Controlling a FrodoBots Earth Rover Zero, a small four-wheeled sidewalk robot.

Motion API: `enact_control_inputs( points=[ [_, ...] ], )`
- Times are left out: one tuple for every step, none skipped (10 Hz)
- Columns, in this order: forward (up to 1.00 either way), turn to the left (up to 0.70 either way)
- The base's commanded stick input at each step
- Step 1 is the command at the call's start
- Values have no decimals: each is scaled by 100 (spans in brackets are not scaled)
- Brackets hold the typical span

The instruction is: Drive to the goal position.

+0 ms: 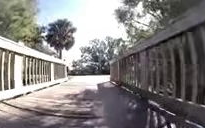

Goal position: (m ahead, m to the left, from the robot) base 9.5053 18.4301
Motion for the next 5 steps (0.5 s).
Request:
enact_control_inputs(
  points=[
    [85,0],
    [85,0],
    [85,0],
    [85,0],
    [85,0]
  ],
)
